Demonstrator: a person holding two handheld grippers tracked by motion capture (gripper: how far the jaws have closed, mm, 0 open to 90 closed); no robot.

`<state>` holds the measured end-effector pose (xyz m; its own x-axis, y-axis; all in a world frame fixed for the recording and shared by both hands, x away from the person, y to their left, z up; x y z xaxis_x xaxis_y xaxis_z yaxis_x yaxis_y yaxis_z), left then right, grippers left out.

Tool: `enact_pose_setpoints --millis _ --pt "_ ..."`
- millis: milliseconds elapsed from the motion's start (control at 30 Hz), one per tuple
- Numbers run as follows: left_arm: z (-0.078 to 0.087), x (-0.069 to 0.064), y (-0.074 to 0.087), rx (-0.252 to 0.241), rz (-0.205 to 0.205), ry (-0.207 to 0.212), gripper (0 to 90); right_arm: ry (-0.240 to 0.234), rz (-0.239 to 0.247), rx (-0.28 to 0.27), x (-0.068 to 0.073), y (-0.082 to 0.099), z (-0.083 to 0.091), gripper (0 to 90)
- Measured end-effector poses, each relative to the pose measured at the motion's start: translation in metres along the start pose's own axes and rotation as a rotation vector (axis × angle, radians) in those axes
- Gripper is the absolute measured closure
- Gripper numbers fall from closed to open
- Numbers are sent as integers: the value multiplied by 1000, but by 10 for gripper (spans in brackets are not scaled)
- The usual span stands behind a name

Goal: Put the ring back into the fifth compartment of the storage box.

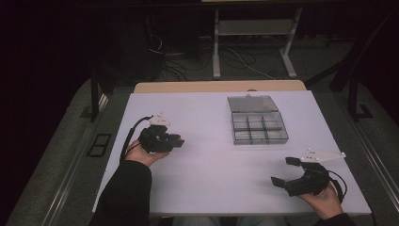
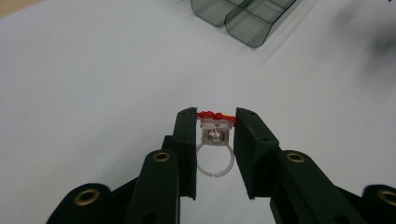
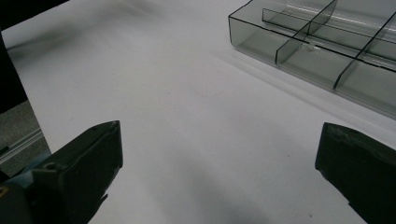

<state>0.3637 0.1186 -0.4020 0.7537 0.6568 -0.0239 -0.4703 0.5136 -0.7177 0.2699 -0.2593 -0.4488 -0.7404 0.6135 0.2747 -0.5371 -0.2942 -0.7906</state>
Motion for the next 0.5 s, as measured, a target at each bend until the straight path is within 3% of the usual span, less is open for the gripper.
enact_pose_setpoints --millis 500 --pt "-5 -5 -25 -29 -29 19 693 0 -5 -4 -2 0 0 3"
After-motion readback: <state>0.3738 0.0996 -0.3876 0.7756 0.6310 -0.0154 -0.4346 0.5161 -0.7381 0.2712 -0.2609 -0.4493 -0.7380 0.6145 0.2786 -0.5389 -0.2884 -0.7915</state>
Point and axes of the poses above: each handheld gripper's, and its own axes: z roughly backward along the jaws, y roughly out of its underside, x roughly to its left, the point moved 6 cm from there along -z, roughly forward along the jaws, and after that the axes turned 6 degrees about -y, right-handed, at the moved point
